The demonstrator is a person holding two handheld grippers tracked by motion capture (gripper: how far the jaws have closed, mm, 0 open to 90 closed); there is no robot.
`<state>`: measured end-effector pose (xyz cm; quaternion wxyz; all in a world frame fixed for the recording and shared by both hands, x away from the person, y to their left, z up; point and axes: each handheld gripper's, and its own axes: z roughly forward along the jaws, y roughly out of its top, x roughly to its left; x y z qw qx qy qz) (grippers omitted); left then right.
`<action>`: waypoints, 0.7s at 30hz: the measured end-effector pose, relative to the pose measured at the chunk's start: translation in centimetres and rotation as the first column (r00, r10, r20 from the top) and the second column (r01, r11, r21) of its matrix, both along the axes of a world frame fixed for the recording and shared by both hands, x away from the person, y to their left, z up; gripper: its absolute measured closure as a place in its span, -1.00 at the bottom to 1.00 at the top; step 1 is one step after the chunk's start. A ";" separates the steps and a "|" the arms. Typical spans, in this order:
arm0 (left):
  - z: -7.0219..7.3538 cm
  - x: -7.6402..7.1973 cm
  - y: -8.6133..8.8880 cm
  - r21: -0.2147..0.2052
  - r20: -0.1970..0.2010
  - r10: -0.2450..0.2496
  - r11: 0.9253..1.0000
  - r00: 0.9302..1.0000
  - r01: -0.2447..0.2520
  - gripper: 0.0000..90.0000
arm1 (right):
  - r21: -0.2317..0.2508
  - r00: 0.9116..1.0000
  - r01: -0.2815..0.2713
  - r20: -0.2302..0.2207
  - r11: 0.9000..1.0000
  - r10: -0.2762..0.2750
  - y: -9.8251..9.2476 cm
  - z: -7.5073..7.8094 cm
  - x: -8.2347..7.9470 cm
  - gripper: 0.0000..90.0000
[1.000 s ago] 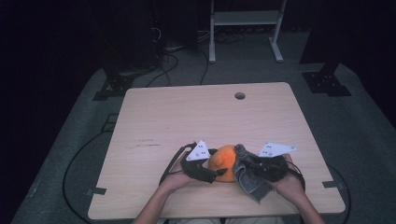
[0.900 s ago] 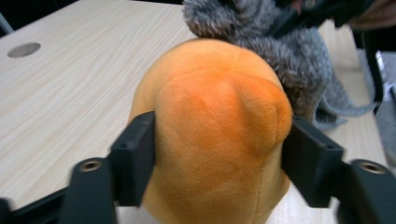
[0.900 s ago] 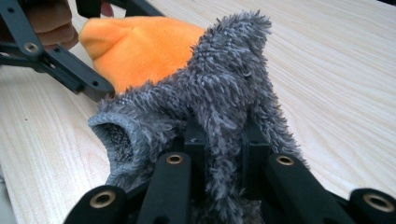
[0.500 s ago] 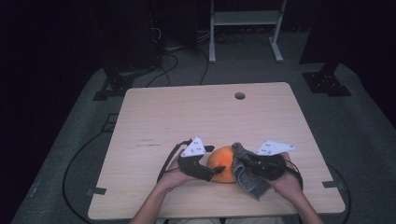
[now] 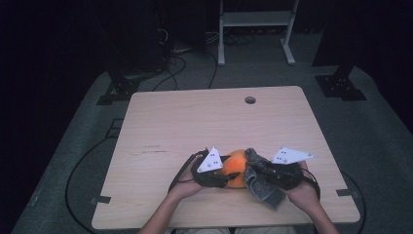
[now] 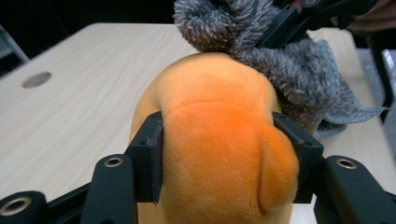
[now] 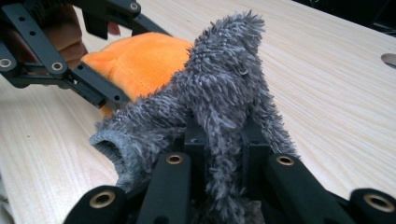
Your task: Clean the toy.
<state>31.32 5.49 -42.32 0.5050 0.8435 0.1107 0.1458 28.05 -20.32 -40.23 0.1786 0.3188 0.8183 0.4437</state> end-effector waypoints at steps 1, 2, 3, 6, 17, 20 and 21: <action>-0.2 0.2 0.2 -0.009 -0.029 0.007 1.000 1.000 -0.007 -0.39 | -0.011 1.000 -0.003 -0.010 1.000 0.002 0.4 -0.5 0.2 0.70; -0.2 0.4 0.3 -0.026 -0.056 0.014 1.000 0.998 -0.015 -0.39 | -0.011 1.000 -0.003 -0.010 1.000 0.002 0.4 -0.5 0.2 0.70; 0.0 0.6 0.7 -0.061 -0.101 0.024 0.998 0.995 -0.030 -0.49 | -0.013 1.000 -0.006 -0.014 1.000 0.005 0.5 -0.7 0.3 0.70; 0.2 0.9 1.2 -0.097 -0.146 0.029 0.994 0.989 -0.044 -0.48 | -0.013 1.000 -0.019 -0.014 1.000 0.019 1.0 -0.8 0.2 0.70; -0.6 0.7 1.2 -0.013 -0.142 0.039 0.999 0.989 -0.042 -0.19 | -0.022 0.998 0.018 -0.054 1.000 -0.019 -0.5 -1.9 1.1 0.69; -0.7 0.7 1.3 -0.001 -0.147 0.030 1.000 0.989 -0.031 -0.17 | -0.022 0.997 0.039 -0.071 0.999 -0.041 -1.1 -2.1 1.5 0.69; -0.7 0.7 1.4 0.005 -0.147 0.029 1.000 0.989 -0.029 -0.17 | -0.007 0.997 0.035 -0.071 0.999 -0.036 -1.2 -2.0 1.4 0.69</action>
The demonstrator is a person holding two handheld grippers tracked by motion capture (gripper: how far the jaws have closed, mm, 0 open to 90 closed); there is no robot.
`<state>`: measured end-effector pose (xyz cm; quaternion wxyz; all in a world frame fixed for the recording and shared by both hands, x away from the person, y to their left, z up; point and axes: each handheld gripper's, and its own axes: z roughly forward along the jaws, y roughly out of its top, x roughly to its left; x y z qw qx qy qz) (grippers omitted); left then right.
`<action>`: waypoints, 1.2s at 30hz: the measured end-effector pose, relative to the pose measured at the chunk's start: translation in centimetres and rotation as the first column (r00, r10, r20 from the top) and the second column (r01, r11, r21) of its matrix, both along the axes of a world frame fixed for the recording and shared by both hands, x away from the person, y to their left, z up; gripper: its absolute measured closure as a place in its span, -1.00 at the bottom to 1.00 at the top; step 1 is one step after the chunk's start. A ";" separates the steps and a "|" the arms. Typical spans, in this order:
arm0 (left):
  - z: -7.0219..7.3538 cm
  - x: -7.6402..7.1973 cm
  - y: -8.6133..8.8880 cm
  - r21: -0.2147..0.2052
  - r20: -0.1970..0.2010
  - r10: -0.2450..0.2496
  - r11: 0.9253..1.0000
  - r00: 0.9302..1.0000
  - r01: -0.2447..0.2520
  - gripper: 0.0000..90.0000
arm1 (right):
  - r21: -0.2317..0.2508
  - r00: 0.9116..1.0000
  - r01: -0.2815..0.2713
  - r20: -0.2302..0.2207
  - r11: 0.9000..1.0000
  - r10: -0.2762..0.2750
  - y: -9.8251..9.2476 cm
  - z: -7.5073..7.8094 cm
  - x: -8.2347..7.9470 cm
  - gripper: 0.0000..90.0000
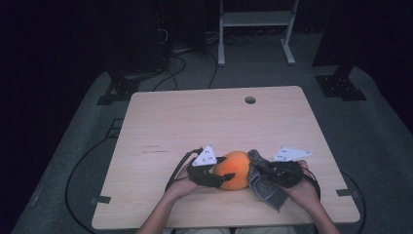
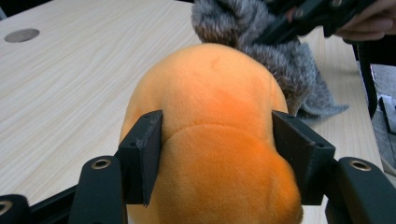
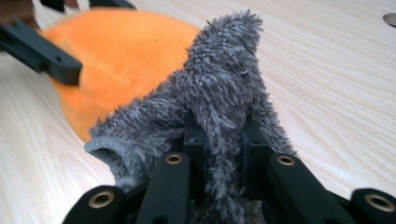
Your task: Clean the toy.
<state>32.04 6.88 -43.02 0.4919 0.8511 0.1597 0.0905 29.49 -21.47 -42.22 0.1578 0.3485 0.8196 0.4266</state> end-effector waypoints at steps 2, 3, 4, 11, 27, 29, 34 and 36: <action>0.0 0.1 0.3 0.005 -0.006 -0.001 1.000 1.000 0.001 -0.16 | 0.012 1.000 -0.012 0.019 1.000 0.012 0.4 0.4 -0.2 0.69; 0.0 0.1 0.5 0.007 -0.008 -0.002 1.000 1.000 0.002 -0.16 | 0.021 0.999 -0.023 0.027 1.000 0.022 0.6 0.5 -0.2 0.69; 0.0 0.1 0.7 0.010 -0.010 -0.006 1.000 1.000 0.006 -0.16 | 0.023 0.999 -0.025 0.022 0.999 0.024 0.8 0.5 -0.2 0.69; 0.1 -0.2 0.4 0.034 0.001 -0.028 0.999 1.000 0.028 -0.16 | -0.006 0.999 0.007 -0.031 1.000 -0.008 -0.3 -0.6 0.5 0.69; -0.4 0.4 -0.3 0.019 -0.154 -0.010 1.000 0.988 0.013 -0.70 | 0.024 0.998 -0.068 -0.003 0.997 0.068 1.2 0.5 -0.7 0.69; 0.1 0.0 -0.3 0.025 -0.089 -0.018 0.999 0.996 0.021 -0.40 | 0.021 0.998 -0.063 0.000 0.998 0.063 1.1 0.6 -0.8 0.69; 0.9 -0.6 -0.2 0.013 0.119 -0.043 0.999 0.992 0.042 -0.16 | 0.038 0.998 -0.034 0.048 0.999 0.032 0.8 1.6 -1.1 0.69; 0.5 -0.3 -0.1 0.021 0.138 -0.043 0.999 0.990 0.041 -0.23 | 0.027 0.998 -0.025 0.061 0.999 0.023 1.1 1.6 -0.9 0.69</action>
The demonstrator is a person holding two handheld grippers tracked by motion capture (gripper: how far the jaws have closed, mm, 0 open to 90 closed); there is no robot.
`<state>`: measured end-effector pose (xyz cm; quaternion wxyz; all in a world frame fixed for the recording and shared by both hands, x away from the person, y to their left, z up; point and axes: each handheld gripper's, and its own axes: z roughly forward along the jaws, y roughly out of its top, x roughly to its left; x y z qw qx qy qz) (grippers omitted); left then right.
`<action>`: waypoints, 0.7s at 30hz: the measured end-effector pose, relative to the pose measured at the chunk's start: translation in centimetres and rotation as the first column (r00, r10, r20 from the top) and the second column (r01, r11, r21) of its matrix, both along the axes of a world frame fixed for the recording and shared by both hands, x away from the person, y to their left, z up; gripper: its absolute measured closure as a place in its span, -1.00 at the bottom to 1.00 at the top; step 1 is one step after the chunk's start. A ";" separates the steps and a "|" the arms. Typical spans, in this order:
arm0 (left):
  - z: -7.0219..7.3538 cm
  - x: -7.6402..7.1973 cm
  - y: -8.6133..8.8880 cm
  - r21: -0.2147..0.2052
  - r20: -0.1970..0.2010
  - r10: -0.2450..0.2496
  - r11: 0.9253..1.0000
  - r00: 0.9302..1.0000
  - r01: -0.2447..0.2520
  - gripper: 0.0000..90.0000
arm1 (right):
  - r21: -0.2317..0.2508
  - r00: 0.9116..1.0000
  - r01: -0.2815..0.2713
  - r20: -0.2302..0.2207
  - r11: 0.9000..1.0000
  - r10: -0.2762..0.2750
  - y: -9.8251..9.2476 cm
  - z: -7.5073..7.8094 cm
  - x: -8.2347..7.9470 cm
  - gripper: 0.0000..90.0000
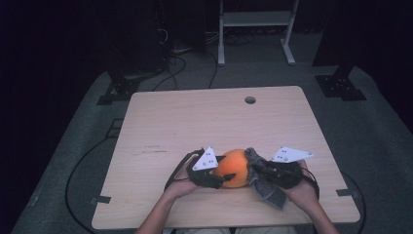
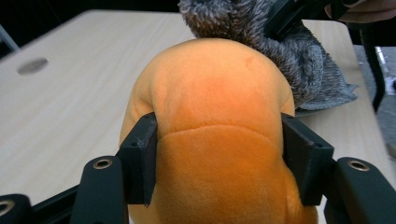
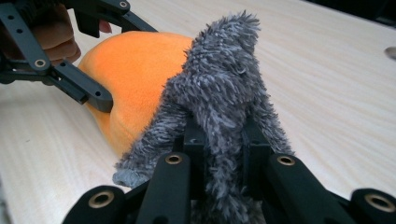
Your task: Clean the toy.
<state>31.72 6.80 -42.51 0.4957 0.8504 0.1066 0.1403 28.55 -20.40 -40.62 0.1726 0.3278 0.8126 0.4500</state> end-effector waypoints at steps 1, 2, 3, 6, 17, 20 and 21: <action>-0.3 0.3 0.2 0.000 -0.031 0.011 1.000 0.999 -0.011 -0.34 | -0.011 1.000 -0.002 -0.004 1.000 0.002 0.2 -0.2 0.1 0.69; -0.5 0.7 0.4 -0.013 -0.094 0.022 1.000 0.995 -0.023 -0.51 | -0.027 1.000 -0.004 -0.015 1.000 0.004 0.5 -0.6 0.3 0.69; -0.5 1.0 0.6 -0.035 -0.141 0.036 0.999 0.989 -0.042 -0.63 | -0.032 1.000 -0.011 -0.029 0.999 0.010 0.8 -1.1 0.3 0.69; -0.8 1.2 1.0 -0.024 -0.173 0.057 0.998 0.983 -0.062 -0.61 | -0.033 0.999 -0.027 -0.026 0.999 0.026 1.4 -1.4 0.1 0.69; -1.2 0.4 0.6 0.026 -0.122 0.002 1.000 0.993 0.001 -0.44 | 0.058 0.998 -0.003 -0.063 0.998 0.007 -0.8 -1.1 0.8 0.69; -1.1 0.5 0.8 0.021 -0.128 0.011 1.000 0.992 -0.008 -0.47 | 0.020 0.998 -0.037 -0.041 0.999 0.038 0.5 -1.1 0.7 0.68; -0.9 0.7 0.9 0.020 -0.144 0.022 1.000 0.989 -0.020 -0.55 | 0.003 0.998 -0.042 -0.043 0.999 0.042 0.8 -1.5 0.7 0.68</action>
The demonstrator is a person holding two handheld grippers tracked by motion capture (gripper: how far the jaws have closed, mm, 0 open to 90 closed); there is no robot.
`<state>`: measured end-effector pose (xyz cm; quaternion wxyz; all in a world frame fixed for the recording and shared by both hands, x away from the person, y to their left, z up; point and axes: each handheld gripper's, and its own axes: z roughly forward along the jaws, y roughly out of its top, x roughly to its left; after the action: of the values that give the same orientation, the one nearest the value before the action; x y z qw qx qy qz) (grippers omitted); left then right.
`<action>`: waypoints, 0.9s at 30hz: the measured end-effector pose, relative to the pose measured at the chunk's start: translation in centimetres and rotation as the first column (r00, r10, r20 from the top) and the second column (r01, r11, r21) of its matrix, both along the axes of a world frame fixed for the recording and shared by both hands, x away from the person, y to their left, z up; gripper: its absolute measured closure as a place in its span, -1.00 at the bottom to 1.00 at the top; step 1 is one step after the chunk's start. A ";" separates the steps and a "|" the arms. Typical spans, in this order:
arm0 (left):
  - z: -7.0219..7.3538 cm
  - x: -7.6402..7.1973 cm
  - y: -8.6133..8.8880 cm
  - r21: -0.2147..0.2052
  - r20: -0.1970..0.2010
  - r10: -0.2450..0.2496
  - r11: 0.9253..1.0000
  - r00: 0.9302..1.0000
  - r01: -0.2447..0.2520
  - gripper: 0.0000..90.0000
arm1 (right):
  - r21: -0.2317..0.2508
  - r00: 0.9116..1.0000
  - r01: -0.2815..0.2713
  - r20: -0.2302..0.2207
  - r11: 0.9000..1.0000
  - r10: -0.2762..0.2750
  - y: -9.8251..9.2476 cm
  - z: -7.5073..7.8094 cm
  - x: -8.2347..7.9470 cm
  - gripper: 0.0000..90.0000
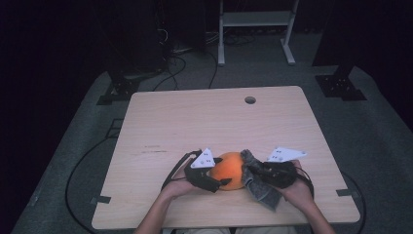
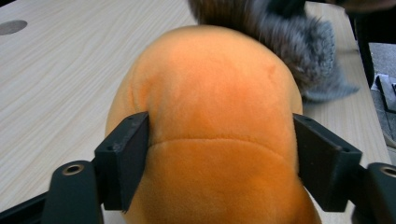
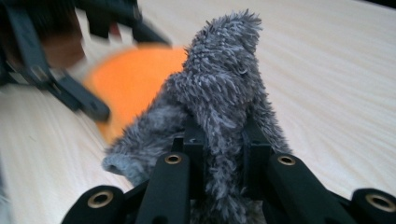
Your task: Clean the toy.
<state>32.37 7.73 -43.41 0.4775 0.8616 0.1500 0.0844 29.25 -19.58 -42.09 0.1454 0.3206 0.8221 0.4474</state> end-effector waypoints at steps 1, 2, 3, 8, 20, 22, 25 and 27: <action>0.1 0.1 0.0 0.000 -0.014 0.020 1.000 1.000 -0.020 -0.61 | 0.007 1.000 0.001 -0.006 1.000 -0.001 0.0 -0.3 0.1 0.68; 0.1 0.2 0.0 0.009 -0.020 0.031 0.999 0.999 -0.031 -0.68 | 0.016 1.000 0.006 -0.011 1.000 -0.006 -0.1 -0.3 0.1 0.68; 0.1 0.3 -0.1 0.017 -0.034 0.043 0.999 0.999 -0.042 -0.72 | 0.013 1.000 0.007 -0.008 1.000 -0.007 -0.1 -0.3 0.0 0.69; 0.1 0.2 0.2 0.015 0.008 0.011 1.000 1.000 -0.011 -0.48 | -0.033 0.999 0.038 -0.020 0.999 -0.039 -0.8 -1.0 0.4 0.68; 0.6 0.6 0.4 0.009 -0.018 0.063 0.998 0.998 -0.063 -0.74 | -0.040 0.998 0.059 -0.026 0.997 -0.060 -0.7 -0.9 0.8 0.69; 0.5 1.0 0.8 0.003 -0.074 0.083 0.997 0.994 -0.083 -0.75 | -0.045 0.997 0.056 -0.042 0.997 -0.058 -1.0 -1.2 0.8 0.69; 0.4 0.7 0.9 -0.001 -0.038 0.041 0.999 0.998 -0.041 -0.42 | -0.066 0.998 0.056 -0.036 0.996 -0.058 -1.2 -1.0 0.4 0.69; 0.5 0.5 0.7 0.005 -0.001 0.024 1.000 1.000 -0.024 -0.32 | -0.022 0.999 0.034 0.001 0.999 -0.034 -1.2 0.3 -0.1 0.69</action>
<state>32.86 8.42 -42.95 0.4743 0.8609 0.1604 0.0899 29.16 -20.78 -41.77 0.1569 0.3328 0.8212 0.4361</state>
